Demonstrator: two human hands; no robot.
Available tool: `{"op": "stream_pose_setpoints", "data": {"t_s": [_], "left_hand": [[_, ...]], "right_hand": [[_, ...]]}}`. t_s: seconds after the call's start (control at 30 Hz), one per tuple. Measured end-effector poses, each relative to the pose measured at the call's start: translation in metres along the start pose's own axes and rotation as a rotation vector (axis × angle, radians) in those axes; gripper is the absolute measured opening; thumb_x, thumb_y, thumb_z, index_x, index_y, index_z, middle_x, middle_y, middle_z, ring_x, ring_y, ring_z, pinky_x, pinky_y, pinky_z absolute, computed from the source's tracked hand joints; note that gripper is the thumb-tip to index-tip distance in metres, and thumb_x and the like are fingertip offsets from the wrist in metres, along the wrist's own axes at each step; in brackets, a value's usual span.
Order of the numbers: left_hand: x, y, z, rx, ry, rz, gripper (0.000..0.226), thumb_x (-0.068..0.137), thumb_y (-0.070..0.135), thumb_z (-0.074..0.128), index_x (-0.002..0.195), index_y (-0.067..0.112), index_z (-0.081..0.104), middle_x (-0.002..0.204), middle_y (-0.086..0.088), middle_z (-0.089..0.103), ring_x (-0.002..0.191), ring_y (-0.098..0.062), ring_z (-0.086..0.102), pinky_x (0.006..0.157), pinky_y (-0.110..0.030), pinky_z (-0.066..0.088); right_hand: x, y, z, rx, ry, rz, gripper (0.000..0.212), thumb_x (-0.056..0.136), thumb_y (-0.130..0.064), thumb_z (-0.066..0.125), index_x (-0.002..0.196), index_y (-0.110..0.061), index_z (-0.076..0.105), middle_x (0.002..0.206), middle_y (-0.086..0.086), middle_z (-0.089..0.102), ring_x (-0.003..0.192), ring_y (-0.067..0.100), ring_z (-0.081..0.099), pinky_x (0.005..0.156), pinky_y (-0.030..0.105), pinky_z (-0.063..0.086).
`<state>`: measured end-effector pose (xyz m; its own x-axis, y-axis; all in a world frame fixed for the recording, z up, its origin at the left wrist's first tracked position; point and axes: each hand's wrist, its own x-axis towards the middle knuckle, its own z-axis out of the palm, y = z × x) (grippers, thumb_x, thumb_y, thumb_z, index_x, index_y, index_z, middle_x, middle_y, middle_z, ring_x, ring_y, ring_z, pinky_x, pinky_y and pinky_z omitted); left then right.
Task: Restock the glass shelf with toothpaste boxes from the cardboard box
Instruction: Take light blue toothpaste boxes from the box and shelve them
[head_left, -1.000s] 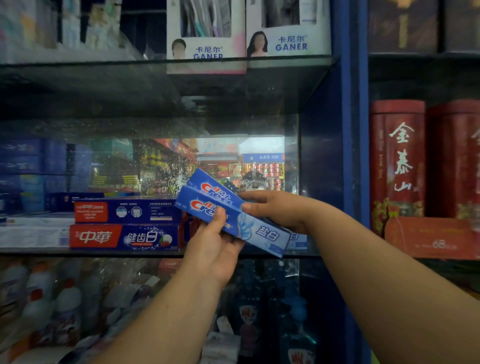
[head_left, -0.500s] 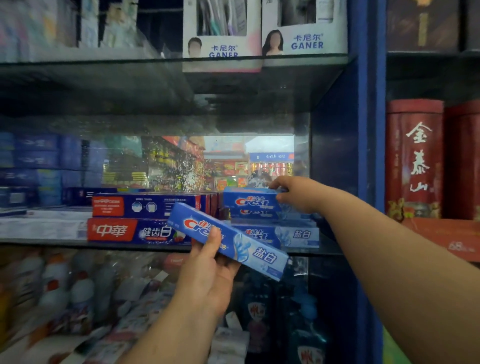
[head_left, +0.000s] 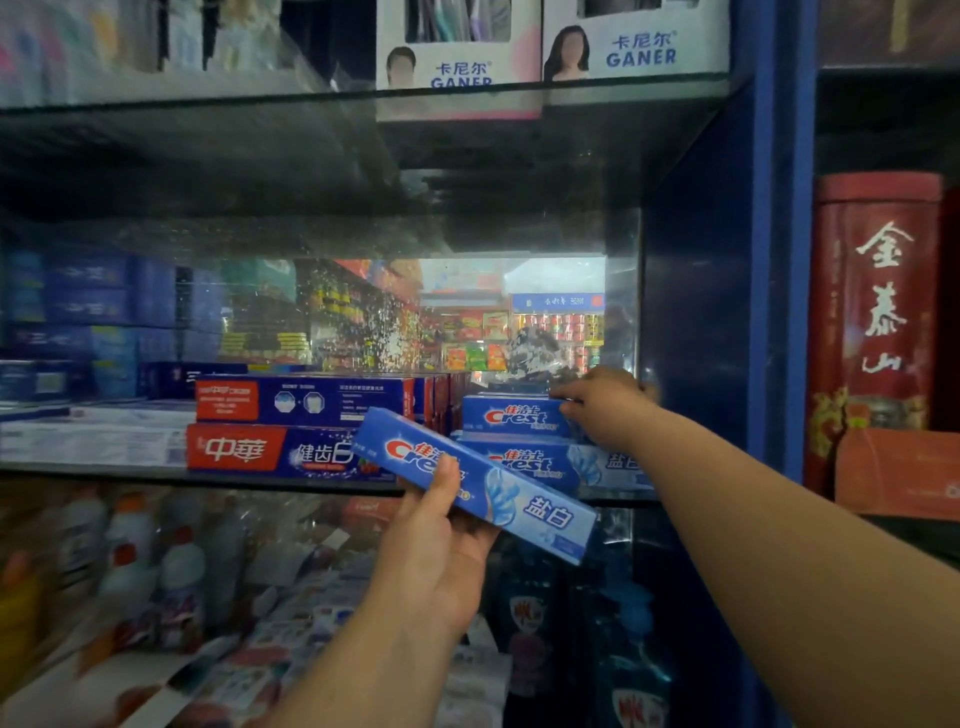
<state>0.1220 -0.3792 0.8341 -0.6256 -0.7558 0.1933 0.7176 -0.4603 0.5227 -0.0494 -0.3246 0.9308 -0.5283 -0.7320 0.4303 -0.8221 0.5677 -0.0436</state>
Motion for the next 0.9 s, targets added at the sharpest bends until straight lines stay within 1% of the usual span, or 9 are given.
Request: {"op": "stream_pose_setpoints", "data": {"t_s": [0.1, 0.17, 0.27, 0.37, 0.47, 0.57, 0.73, 0.83, 0.9], "left_hand": [[0.003, -0.003, 0.005, -0.002, -0.013, 0.007, 0.031, 0.096, 0.017, 0.050, 0.127, 0.014, 0.055, 0.107, -0.012, 0.069, 0.094, -0.025, 0.067, 0.079, -0.047, 0.053], [0.006, -0.005, 0.013, 0.001, -0.034, 0.016, 0.032, 0.096, 0.017, 0.051, 0.128, 0.016, 0.055, 0.111, -0.012, 0.068, 0.094, -0.024, 0.067, 0.078, -0.046, 0.053], [0.016, -0.006, 0.030, 0.028, -0.051, 0.063, 0.035, 0.096, 0.019, 0.052, 0.131, 0.018, 0.053, 0.114, -0.011, 0.068, 0.095, -0.023, 0.067, 0.084, -0.046, 0.052], [0.027, -0.004, 0.046, 0.049, -0.056, 0.092, 0.035, 0.095, 0.021, 0.053, 0.130, 0.018, 0.054, 0.115, -0.010, 0.068, 0.095, -0.021, 0.067, 0.085, -0.040, 0.053], [0.034, -0.001, 0.058, 0.074, -0.075, 0.083, 0.032, 0.095, 0.022, 0.054, 0.127, 0.016, 0.056, 0.107, -0.008, 0.070, 0.091, -0.019, 0.068, 0.080, -0.033, 0.053], [0.039, 0.000, 0.062, 0.207, -0.115, 0.088, 0.028, 0.096, 0.015, 0.053, 0.123, 0.015, 0.055, 0.115, -0.009, 0.067, 0.096, -0.018, 0.066, 0.091, -0.032, 0.049], [0.042, 0.007, 0.041, 0.587, -0.055, 0.279, 0.030, 0.099, 0.007, 0.041, 0.109, 0.028, 0.059, 0.101, 0.003, 0.068, 0.081, -0.015, 0.069, 0.064, -0.033, 0.056], [0.043, 0.013, 0.029, 0.736, 0.041, 0.262, 0.035, 0.099, 0.032, 0.045, 0.133, 0.031, 0.048, 0.110, 0.004, 0.063, 0.092, -0.020, 0.067, 0.079, -0.042, 0.057], [0.043, 0.016, 0.028, 0.765, 0.059, 0.172, 0.041, 0.095, 0.051, 0.044, 0.124, 0.025, 0.055, 0.108, -0.001, 0.066, 0.091, -0.022, 0.068, 0.080, -0.043, 0.057]], "right_hand": [[-0.001, -0.004, -0.004, 0.053, 0.099, 0.025, 0.039, 0.097, -0.045, 0.041, 0.135, -0.039, 0.048, 0.146, 0.001, 0.041, 0.133, 0.028, 0.036, 0.109, 0.046, 0.027], [-0.008, -0.009, -0.012, 0.282, 0.168, -0.040, 0.039, 0.095, -0.047, 0.046, 0.130, -0.031, 0.055, 0.135, 0.000, 0.054, 0.121, 0.024, 0.049, 0.101, 0.039, 0.037], [-0.024, -0.021, -0.029, 0.536, 0.037, -0.171, 0.047, 0.091, -0.055, 0.049, 0.124, -0.024, 0.060, 0.124, -0.003, 0.061, 0.110, 0.018, 0.055, 0.090, 0.032, 0.039], [-0.034, -0.023, -0.041, 0.487, -0.080, -0.226, 0.052, 0.083, -0.065, 0.051, 0.123, -0.033, 0.061, 0.125, -0.007, 0.060, 0.114, 0.017, 0.054, 0.097, 0.036, 0.040], [-0.037, -0.018, -0.046, 0.430, -0.134, -0.260, 0.046, 0.085, -0.054, 0.059, 0.125, -0.033, 0.058, 0.118, -0.006, 0.063, 0.107, 0.017, 0.059, 0.090, 0.034, 0.047], [-0.035, -0.010, -0.049, 0.409, -0.054, -0.256, 0.042, 0.091, -0.040, 0.059, 0.131, -0.029, 0.053, 0.117, -0.004, 0.062, 0.103, 0.017, 0.059, 0.083, 0.033, 0.047], [-0.028, 0.012, -0.051, 0.312, -0.051, -0.154, 0.043, 0.096, -0.042, 0.048, 0.138, -0.035, 0.044, 0.129, -0.002, 0.055, 0.109, 0.019, 0.052, 0.089, 0.038, 0.043], [-0.020, 0.015, -0.041, 0.023, -0.041, -0.073, 0.047, 0.096, -0.049, 0.044, 0.142, -0.042, 0.036, 0.149, -0.003, 0.039, 0.134, 0.027, 0.037, 0.108, 0.052, 0.026], [-0.018, 0.011, -0.033, -0.011, -0.046, -0.064, 0.048, 0.095, -0.050, 0.043, 0.142, -0.043, 0.035, 0.152, -0.001, 0.035, 0.139, 0.029, 0.030, 0.110, 0.054, 0.020]]}}
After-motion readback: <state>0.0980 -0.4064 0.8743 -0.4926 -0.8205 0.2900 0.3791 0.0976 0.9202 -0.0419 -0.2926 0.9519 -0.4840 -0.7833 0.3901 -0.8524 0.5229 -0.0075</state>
